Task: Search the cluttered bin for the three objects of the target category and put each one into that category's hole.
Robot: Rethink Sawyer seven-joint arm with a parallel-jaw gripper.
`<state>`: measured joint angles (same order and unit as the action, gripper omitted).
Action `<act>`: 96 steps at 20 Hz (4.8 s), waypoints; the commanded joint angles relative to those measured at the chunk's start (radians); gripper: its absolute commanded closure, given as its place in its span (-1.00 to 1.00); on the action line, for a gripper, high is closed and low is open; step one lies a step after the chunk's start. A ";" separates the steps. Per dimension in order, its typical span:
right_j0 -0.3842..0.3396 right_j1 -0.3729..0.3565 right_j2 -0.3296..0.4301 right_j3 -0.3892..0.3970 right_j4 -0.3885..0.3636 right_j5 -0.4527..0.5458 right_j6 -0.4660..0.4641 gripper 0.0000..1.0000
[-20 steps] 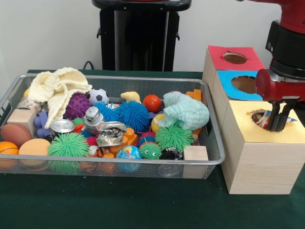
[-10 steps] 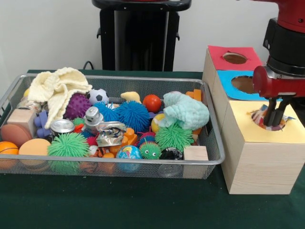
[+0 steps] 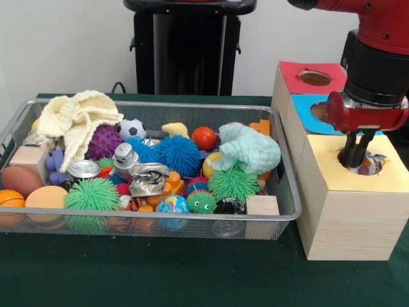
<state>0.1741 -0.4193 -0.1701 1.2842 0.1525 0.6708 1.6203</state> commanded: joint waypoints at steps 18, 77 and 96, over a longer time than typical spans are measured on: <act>-0.010 0.282 0.118 -0.063 -0.030 -0.184 0.106 1.00; -0.260 -0.201 0.147 0.147 -0.157 0.162 -0.149 1.00; -0.413 -0.165 0.297 0.146 -0.304 0.081 -0.179 1.00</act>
<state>-0.2082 -0.6344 -0.0067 1.2827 -0.0683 0.8208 1.6203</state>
